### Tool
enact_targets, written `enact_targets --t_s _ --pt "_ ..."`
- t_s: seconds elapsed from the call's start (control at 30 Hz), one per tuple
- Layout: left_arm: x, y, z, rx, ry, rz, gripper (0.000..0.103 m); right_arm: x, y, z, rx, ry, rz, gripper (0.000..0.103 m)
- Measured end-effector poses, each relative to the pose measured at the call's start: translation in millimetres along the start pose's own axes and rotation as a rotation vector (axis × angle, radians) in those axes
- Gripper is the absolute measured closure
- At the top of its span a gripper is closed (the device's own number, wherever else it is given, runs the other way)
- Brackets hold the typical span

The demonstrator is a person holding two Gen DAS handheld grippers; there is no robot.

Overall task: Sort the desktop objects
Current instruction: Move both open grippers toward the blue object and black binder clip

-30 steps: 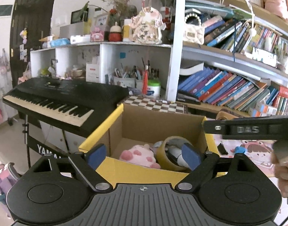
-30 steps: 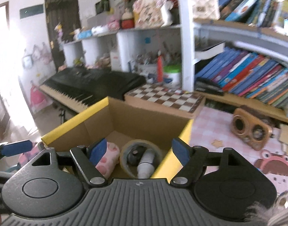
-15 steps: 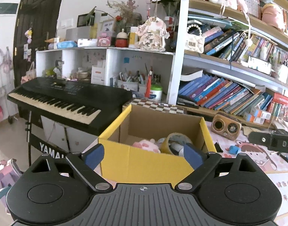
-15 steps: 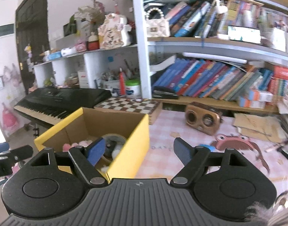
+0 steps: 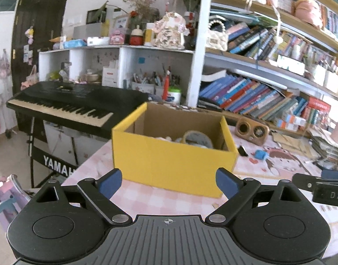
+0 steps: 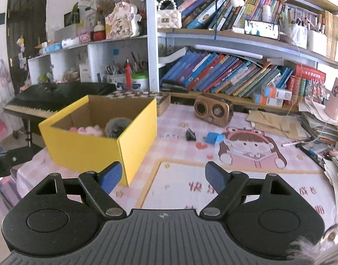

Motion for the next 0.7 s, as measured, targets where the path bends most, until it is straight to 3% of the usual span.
enact_targets --t_s 0.3,0.7 --pt "17.3 -21.0 -13.7 0.092 0.041 0.072 0.009 25.4 5.8 -21.3 0.005 0.058 0.015 0.02" --pt "27.6 -32.8 -14.8 0.146 0.083 0.094 0.009 40.0 -1.8 -34.8 0.041 0.094 0.046 0.019"
Point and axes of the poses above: each gripper's, at about its wrist camera, not at the fingertips, and z roughly the way its jaws point, y to its left, x to its underside, the point moved 3 cm from there along z, roughly the way its jaws point, and after that the axes turned 3 degrees about -y, right-handed, at the moved point
